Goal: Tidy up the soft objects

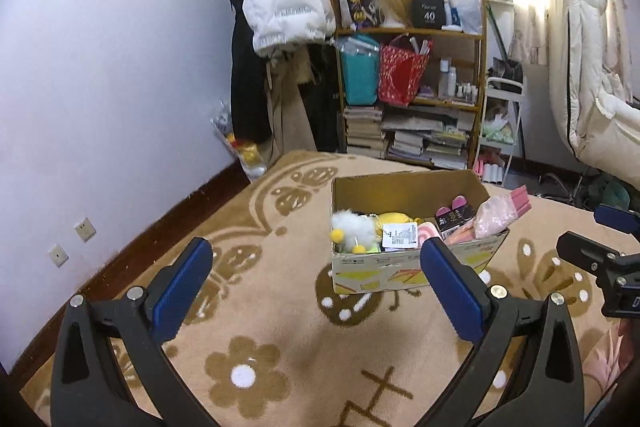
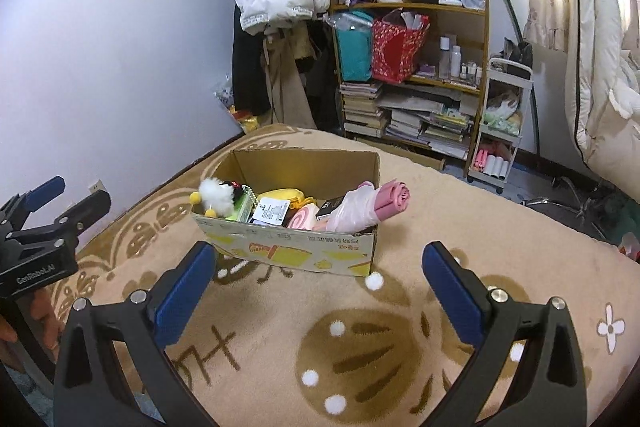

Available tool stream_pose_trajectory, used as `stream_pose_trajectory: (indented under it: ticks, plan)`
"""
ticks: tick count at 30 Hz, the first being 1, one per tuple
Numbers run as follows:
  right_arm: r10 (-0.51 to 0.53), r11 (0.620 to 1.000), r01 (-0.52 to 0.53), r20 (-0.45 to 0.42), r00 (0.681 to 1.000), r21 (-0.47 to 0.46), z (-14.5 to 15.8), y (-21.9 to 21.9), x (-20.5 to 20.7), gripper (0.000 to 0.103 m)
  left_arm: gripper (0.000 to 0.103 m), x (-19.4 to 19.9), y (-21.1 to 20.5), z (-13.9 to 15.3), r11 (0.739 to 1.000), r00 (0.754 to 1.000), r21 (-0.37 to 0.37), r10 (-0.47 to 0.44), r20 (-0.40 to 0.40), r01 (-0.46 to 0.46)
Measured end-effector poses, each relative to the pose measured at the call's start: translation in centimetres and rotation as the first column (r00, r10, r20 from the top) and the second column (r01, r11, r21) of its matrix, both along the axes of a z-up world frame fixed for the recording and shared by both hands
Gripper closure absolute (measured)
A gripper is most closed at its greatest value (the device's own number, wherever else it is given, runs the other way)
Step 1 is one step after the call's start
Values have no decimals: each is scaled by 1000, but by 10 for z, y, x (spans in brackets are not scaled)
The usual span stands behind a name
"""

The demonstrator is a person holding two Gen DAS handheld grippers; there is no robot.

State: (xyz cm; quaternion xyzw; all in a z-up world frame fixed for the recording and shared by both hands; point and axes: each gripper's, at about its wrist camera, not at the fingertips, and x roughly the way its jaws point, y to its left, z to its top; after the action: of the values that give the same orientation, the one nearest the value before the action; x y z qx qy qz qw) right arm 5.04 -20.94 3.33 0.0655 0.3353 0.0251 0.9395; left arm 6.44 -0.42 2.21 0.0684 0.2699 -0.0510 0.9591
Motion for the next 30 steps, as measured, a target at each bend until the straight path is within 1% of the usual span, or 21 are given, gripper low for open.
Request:
stream_pose_trajectory:
  ticks: [5,9,11,16,20,25,30]
  plan:
    - [-6,1000,6,41,999,4,3,-2,-18,0,0,-21,5,0,999,1000,-49,-4,8,4]
    - [-11,1000,10,67,998,14,2,-2,-29,0,0,-32,9,0,997,1000,-74,7,30,-4]
    - [-19,1000,17,78,997,22,-1,-2,-34,0,0,-37,9,0,997,999,-71,15,45,-11]
    - [-17,998,12,80,997,59,-10,-7,-41,0,0,-45,8,-10,999,1000,-52,15,19,-14]
    - [-25,999,21,69,997,49,-19,-7,-45,0,0,-48,3,-14,1000,1000,-23,16,19,-16]
    - [-28,999,27,52,998,35,-26,-7,-47,0,0,-48,3,-20,1000,1000,-21,13,2,-13]
    - [-43,998,41,36,998,47,-33,-11,-48,0,0,-42,5,-25,999,999,-21,29,-19,-29]
